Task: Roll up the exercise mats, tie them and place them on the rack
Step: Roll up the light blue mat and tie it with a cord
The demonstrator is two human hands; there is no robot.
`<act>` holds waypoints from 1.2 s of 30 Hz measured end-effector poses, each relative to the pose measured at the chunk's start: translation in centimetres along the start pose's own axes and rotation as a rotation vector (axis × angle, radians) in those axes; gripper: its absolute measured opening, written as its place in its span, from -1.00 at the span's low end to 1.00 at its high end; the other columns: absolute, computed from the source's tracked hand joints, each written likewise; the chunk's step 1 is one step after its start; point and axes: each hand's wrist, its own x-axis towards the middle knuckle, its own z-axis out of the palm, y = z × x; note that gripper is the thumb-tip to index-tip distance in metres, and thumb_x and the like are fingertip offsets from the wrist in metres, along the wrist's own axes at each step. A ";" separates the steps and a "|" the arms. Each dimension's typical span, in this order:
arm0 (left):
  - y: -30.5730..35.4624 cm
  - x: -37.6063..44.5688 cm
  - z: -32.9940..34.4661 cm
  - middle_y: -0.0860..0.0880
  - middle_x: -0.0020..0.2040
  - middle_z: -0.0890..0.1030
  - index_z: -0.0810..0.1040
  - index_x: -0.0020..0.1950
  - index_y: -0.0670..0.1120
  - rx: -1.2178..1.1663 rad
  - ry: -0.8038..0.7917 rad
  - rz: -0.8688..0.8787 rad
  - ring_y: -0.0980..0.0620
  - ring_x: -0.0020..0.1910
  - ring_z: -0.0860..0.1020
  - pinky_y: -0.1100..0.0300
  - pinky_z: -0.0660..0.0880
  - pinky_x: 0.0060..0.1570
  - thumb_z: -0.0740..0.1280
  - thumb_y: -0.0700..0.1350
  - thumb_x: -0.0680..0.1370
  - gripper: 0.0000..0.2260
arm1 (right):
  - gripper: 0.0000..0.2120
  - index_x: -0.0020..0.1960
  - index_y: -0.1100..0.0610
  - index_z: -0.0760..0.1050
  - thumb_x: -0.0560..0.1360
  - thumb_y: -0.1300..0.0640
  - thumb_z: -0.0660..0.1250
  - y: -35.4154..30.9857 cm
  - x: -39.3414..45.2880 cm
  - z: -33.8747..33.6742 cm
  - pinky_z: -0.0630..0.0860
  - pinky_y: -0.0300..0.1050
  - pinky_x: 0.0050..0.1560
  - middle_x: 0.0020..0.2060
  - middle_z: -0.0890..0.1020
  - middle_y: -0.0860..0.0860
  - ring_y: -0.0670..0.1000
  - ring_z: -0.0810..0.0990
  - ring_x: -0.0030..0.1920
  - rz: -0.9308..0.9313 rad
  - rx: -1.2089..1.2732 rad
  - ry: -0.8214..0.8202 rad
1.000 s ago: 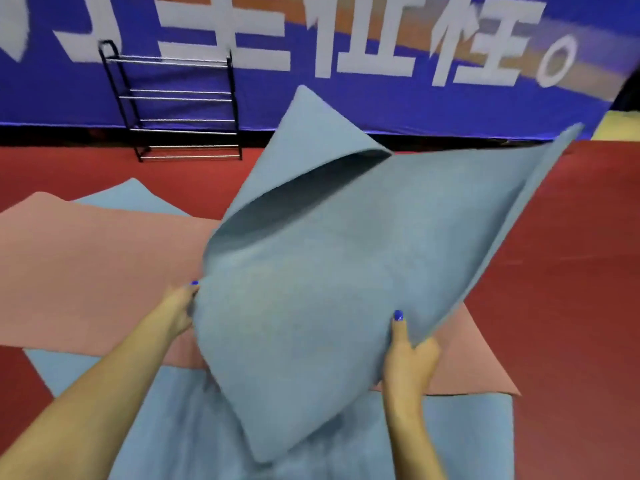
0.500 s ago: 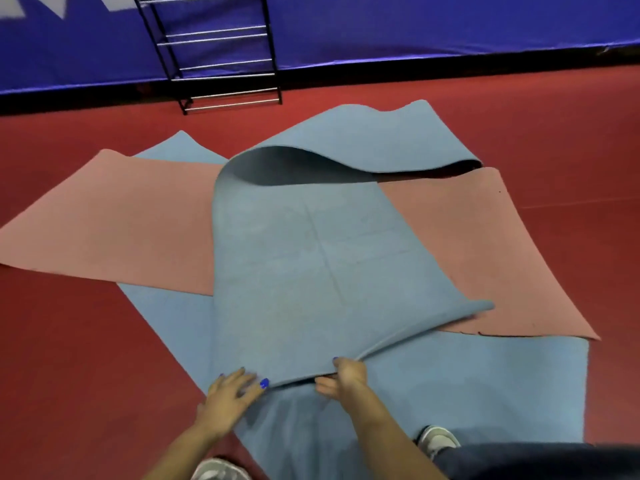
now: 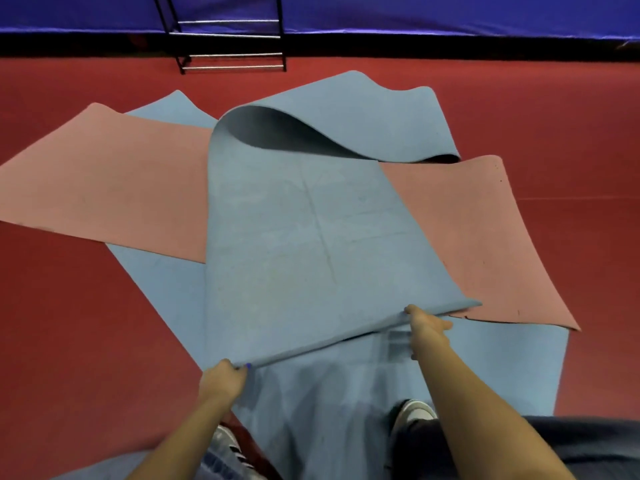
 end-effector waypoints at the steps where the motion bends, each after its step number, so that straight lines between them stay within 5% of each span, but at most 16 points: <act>1: 0.1 -0.8 0.9 -0.28 -0.07 0.60 0.53 -0.10 -0.27 -0.311 -0.023 -0.102 -0.25 -0.10 0.60 -0.08 0.58 -0.12 0.35 0.14 0.45 -0.56 | 0.02 0.52 0.05 -0.09 0.28 -0.08 0.48 -0.2 1.2 -0.1 0.42 0.32 0.15 0.36 0.25 0.27 0.35 0.45 0.15 -0.025 0.023 0.007; 3: 1.0 -2.9 2.5 -0.24 -0.12 0.49 0.37 -0.16 -0.28 -0.917 -0.226 -0.346 -0.23 -0.24 0.58 -0.09 0.58 -0.36 0.33 0.12 0.53 -0.56 | 0.25 0.52 -0.01 -0.12 0.04 -0.24 0.50 -0.8 3.7 -0.2 0.36 0.38 0.20 0.37 0.28 0.25 0.36 0.43 0.21 -0.014 0.116 0.001; 6: 2.7 -3.6 4.2 -0.23 0.07 0.43 0.32 0.12 -0.14 -1.353 -0.381 -0.350 -0.20 -0.10 0.55 -0.22 0.54 -0.35 0.30 0.17 0.53 -0.58 | 0.21 0.44 0.00 0.13 -0.09 -0.21 0.60 -1.5 11.2 -0.2 0.37 0.49 0.10 0.33 0.38 0.17 0.40 0.43 0.19 0.111 0.206 -0.046; 7: 3.0 -2.8 4.5 -0.22 0.15 0.42 0.31 0.20 -0.11 -1.429 -0.376 -0.337 -0.20 0.00 0.53 -0.26 0.55 -0.25 0.33 0.19 0.50 -0.52 | 0.06 0.35 0.03 0.24 -0.04 -0.15 0.63 -2.1 10.4 -0.6 0.41 0.50 0.02 0.31 0.40 0.17 0.40 0.45 0.16 0.189 0.212 -0.098; 9: 3.7 -1.2 4.7 -0.21 0.22 0.42 0.35 0.24 -0.15 -1.471 -0.363 -0.342 -0.21 0.10 0.49 -0.26 0.56 -0.03 0.35 0.18 0.49 -0.49 | -0.54 0.12 0.18 0.38 0.36 0.05 0.49 -3.9 7.2 -1.0 0.51 0.34 0.02 0.29 0.41 0.18 0.34 0.43 0.22 0.286 0.100 -0.175; 10: 4.0 -0.4 4.9 -0.22 0.24 0.42 0.39 0.19 -0.17 -1.441 -0.353 -0.355 -0.22 0.07 0.49 -0.23 0.55 -0.03 0.33 0.14 0.52 -0.56 | -0.83 0.05 0.25 0.41 0.53 0.18 0.31 -4.8 6.6 -0.9 0.56 0.22 0.00 0.24 0.44 0.21 0.29 0.41 0.27 0.299 0.083 -0.222; 11: 4.4 0.1 5.0 -0.24 0.26 0.42 0.41 0.14 -0.18 -1.362 -0.340 -0.352 -0.23 0.00 0.50 -0.16 0.58 -0.13 0.28 0.05 0.58 -0.68 | -0.86 0.09 0.30 0.44 0.60 0.30 0.15 -6.3 6.0 -0.9 0.61 0.13 -0.11 0.13 0.49 0.24 0.26 0.41 0.30 0.263 0.085 -0.234; 13: 6.1 1.0 4.8 -0.28 0.31 0.44 0.39 0.17 -0.23 -1.060 -0.260 -0.221 -0.22 -0.13 0.52 -0.03 0.59 -0.48 0.12 -0.22 0.65 -0.85 | -0.64 0.35 0.33 0.36 0.60 0.43 -0.01 -10.1 3.1 -0.6 0.61 0.13 -0.17 -0.09 0.53 0.22 0.27 0.48 0.22 0.087 0.012 -0.336; 15: 10.0 1.5 2.9 -0.26 0.29 0.47 0.34 0.32 -0.24 -0.916 -0.161 0.000 -0.19 -0.13 0.54 0.05 0.54 -0.60 0.01 -0.40 0.61 -0.68 | -0.57 0.40 0.29 0.31 0.58 0.49 0.00 -15.5 -1.9 -0.6 0.50 0.08 0.16 0.00 0.56 0.15 0.23 0.52 0.15 -0.177 0.017 -0.464; 17: 16.7 -0.3 -1.0 -0.20 0.28 0.50 0.30 0.43 -0.18 -0.958 -0.197 0.237 -0.17 -0.02 0.54 0.04 0.57 -0.54 -0.01 -0.46 0.57 -0.53 | -0.65 0.22 0.26 0.45 0.53 0.51 0.11 -21.4 -9.2 -1.8 0.62 -0.19 -0.21 -0.13 0.57 0.08 0.16 0.57 0.00 -0.476 0.101 -0.474; 19: 23.2 -3.7 -6.0 -0.17 0.19 0.58 0.36 0.40 -0.16 -1.069 -0.254 0.470 -0.12 -0.03 0.59 0.05 0.59 -0.46 0.03 -0.48 0.53 -0.51 | -0.73 -0.03 0.19 0.49 0.46 0.52 0.22 -24.3 -17.2 -5.3 0.54 -0.20 -0.51 -0.33 0.60 0.02 0.08 0.59 -0.18 -0.809 0.284 -0.424; 23: 28.3 -9.4 -13.5 -0.09 -0.21 0.67 0.49 0.17 -0.18 -1.048 -0.195 0.802 -0.04 -0.24 0.66 0.11 0.59 -0.38 0.15 -0.39 0.55 -0.74 | -0.71 -0.21 0.13 0.60 0.39 0.50 0.29 -18.3 -24.6 -12.7 0.61 -0.10 -0.29 -0.30 0.69 -0.06 0.01 0.67 -0.21 -1.158 0.614 -0.502; 26: 24.5 -9.2 -14.7 -0.20 0.01 0.57 0.40 0.29 -0.26 -0.987 -0.122 0.746 -0.01 -0.25 0.64 0.15 0.57 -0.44 0.08 -0.41 0.54 -0.66 | -0.70 -0.19 0.07 0.53 0.42 0.48 0.31 -9.4 -19.8 -10.9 0.62 -0.07 -0.26 -0.29 0.67 -0.08 0.00 0.66 -0.18 -0.909 0.703 -0.278; 30: 13.1 -5.3 -8.8 -0.24 0.26 0.50 0.31 0.40 -0.24 -0.925 -0.220 0.397 -0.14 -0.13 0.60 0.06 0.58 -0.49 0.10 -0.42 0.57 -0.60 | -0.73 0.10 0.31 0.55 0.42 0.30 0.25 -1.3 -11.6 -6.6 0.46 0.13 0.02 0.02 0.62 0.31 0.33 0.56 0.04 -0.620 0.377 0.183; 33: 5.6 -2.4 -2.7 -0.24 0.26 0.47 0.26 0.42 -0.18 -0.949 -0.249 0.133 -0.25 -0.14 0.55 0.00 0.57 -0.53 0.08 -0.43 0.58 -0.58 | -0.62 0.20 0.44 0.46 0.40 0.34 0.33 4.8 -4.9 -6.2 0.44 0.17 0.08 0.10 0.55 0.38 0.36 0.52 0.11 -0.273 0.045 0.098; 36: 0.7 -1.7 1.5 -0.28 0.25 0.46 0.28 0.36 -0.32 -1.016 -0.193 -0.108 -0.34 -0.10 0.54 0.00 0.48 -0.68 0.06 -0.42 0.58 -0.66 | -0.70 -0.03 0.42 0.50 0.33 0.29 0.46 10.3 -0.7 -7.0 0.53 0.15 0.09 -0.06 0.55 0.23 0.22 0.53 -0.03 -0.139 -0.099 -0.149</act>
